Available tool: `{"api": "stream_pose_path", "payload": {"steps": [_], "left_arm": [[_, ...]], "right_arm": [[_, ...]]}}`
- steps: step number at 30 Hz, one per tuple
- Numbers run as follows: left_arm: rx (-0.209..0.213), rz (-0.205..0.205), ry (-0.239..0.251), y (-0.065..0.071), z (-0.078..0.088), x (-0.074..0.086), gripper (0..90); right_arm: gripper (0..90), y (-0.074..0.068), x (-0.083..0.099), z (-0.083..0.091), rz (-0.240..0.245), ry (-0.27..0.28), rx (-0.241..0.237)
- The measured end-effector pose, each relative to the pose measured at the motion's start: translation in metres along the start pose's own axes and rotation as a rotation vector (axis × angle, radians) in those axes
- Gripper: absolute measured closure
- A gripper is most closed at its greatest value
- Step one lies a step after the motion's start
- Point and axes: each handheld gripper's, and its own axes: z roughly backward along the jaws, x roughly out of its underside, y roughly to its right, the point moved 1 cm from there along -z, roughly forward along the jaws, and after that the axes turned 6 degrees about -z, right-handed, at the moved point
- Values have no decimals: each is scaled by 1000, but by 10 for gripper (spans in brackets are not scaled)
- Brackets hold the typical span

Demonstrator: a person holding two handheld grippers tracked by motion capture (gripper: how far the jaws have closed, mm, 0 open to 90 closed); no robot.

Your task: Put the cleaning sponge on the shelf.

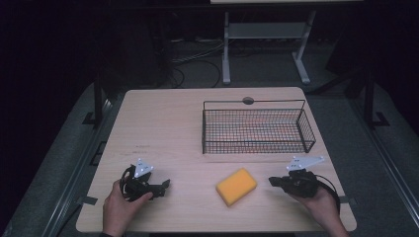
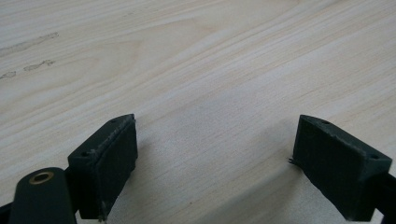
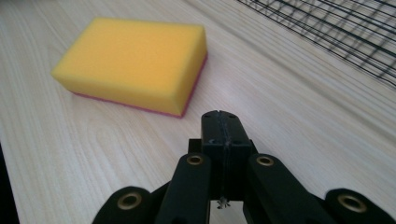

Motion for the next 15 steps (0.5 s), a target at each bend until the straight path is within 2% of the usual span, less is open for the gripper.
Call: {"api": "stream_pose_path", "payload": {"steps": [15], "left_arm": [[0,0,0,0,0,0,130]], "right_arm": [[894,-16,-10,-16,23,-27,-58]]}}
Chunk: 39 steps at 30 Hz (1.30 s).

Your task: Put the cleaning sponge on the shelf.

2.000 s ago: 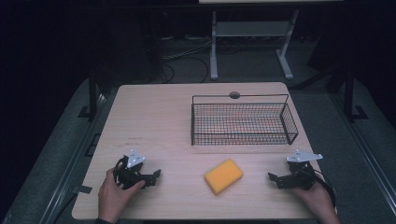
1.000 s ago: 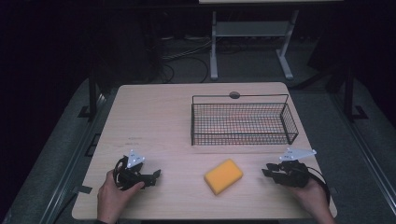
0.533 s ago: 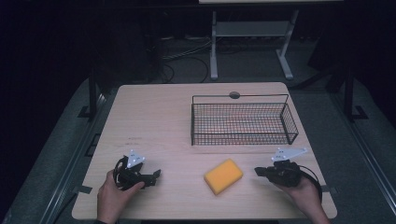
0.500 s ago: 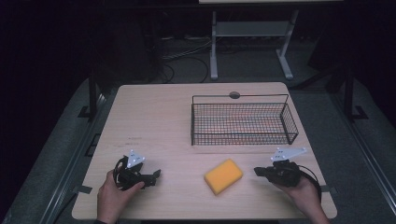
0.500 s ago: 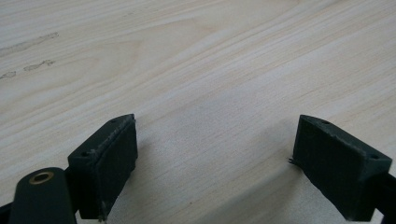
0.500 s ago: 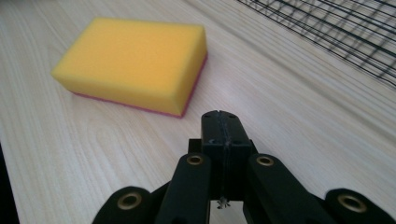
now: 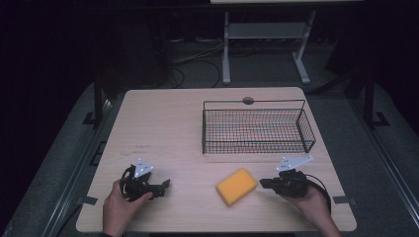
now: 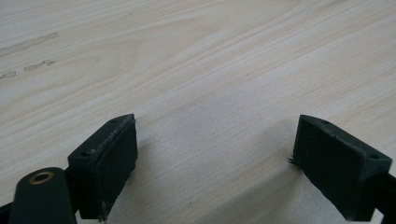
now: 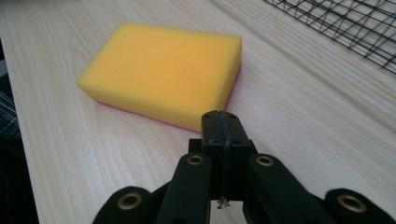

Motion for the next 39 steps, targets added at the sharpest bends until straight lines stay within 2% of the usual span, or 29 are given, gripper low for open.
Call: {"api": "stream_pose_path", "payload": {"steps": [12,28,34,39], "left_arm": [[0,0,0,0,0,0,130],[1,-3,-2,0,0,0,130],[1,-2,-1,0,0,0,130],[1,0,0,0,0,0,130]], "right_arm": [[895,-8,-7,-15,20,-24,-15],[894,1,-22,-28,16,-21,-4],[895,1,-29,-29,24,-14,8],[894,-8,-36,-25,39,21,-10]]}}
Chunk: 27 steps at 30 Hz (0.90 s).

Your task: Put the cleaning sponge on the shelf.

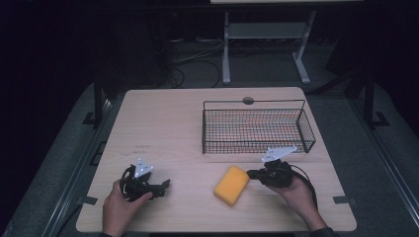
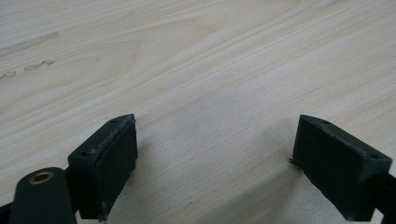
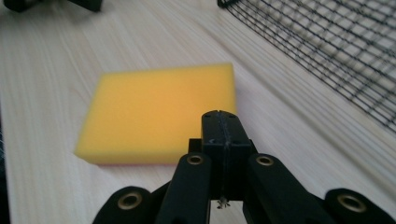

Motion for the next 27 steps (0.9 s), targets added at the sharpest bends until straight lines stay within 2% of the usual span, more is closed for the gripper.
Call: {"api": "stream_pose_path", "payload": {"steps": [5,9,21,27], "left_arm": [[0,0,0,0,0,0,130],[0,0,0,0,0,0,130],[0,0,0,0,0,0,130],[0,0,0,0,0,0,130]], "right_arm": [[895,-12,-9,-4,29,11,-25],[895,-25,-19,-14,55,13,-61],[895,-45,-33,-37,96,-8,-110],[895,-60,-43,-54,127,-32,-135]]}}
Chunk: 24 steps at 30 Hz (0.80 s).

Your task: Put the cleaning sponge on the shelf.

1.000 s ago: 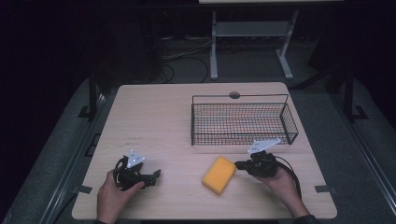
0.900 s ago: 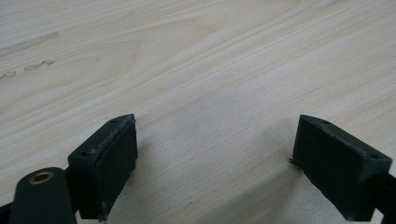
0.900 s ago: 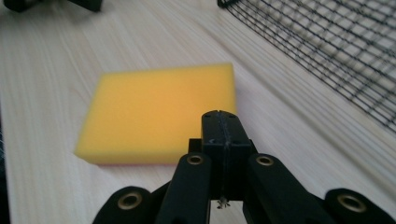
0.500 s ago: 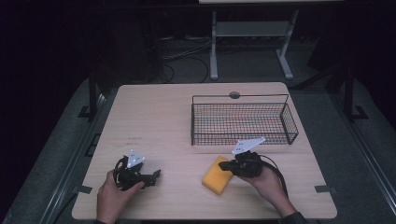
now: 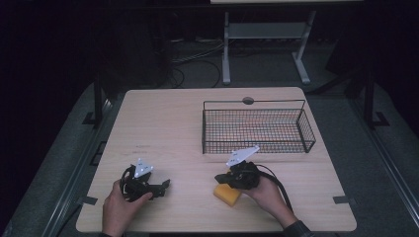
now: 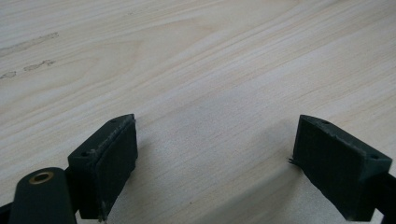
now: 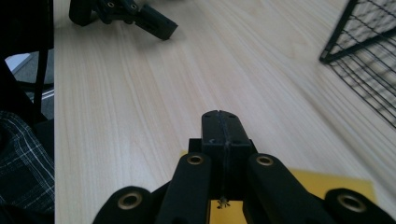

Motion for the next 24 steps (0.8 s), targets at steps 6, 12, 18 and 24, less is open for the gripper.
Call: {"api": "stream_pose_path", "payload": {"steps": [6,12,18,24], "left_arm": [[0,0,0,0,0,0,130],[-1,3,1,0,0,0,130],[-1,2,1,0,0,0,130],[0,-1,-1,0,0,0,131]], "right_arm": [[896,-4,-8,-15,25,-23,-15],[896,-8,-6,-24,35,-59,-14],[896,-7,-1,-26,32,-86,-15],[896,-8,3,-24,31,-96,-15]]}}
